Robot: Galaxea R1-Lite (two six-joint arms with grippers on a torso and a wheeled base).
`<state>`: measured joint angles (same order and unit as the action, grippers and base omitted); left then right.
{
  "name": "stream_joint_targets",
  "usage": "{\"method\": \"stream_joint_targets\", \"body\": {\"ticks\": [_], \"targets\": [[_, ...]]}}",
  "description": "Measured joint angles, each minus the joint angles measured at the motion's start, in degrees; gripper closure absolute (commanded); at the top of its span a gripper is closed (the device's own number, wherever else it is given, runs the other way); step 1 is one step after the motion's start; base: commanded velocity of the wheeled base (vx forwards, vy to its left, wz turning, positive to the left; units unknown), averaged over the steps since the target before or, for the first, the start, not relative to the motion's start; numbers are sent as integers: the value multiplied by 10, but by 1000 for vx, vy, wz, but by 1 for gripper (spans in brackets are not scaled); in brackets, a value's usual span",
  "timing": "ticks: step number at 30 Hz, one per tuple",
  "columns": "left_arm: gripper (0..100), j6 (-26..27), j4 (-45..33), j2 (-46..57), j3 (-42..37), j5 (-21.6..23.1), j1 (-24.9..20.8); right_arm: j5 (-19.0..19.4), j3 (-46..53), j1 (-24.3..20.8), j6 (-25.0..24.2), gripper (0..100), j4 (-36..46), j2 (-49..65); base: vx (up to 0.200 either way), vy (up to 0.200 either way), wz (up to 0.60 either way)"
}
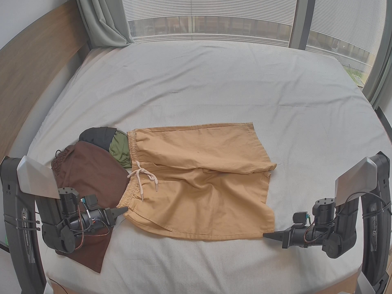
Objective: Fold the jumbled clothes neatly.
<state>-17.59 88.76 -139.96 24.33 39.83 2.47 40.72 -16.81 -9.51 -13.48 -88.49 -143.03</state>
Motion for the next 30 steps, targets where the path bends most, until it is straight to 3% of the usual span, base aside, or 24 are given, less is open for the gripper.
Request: {"method": "stream_joint_targets", "body": {"ticks": [6, 14, 30], "targets": [[100, 7, 1, 12, -30, 6, -4, 1, 19, 21, 51, 100, 1, 24, 0, 0, 0], [100, 31, 1, 46, -90, 39, -9, 3, 65, 35, 66, 100, 2, 62, 0, 0, 0], [100, 63, 1, 60, -116, 49, 0, 3, 128, 33, 124, 100, 3, 76, 0, 0, 0]]}}
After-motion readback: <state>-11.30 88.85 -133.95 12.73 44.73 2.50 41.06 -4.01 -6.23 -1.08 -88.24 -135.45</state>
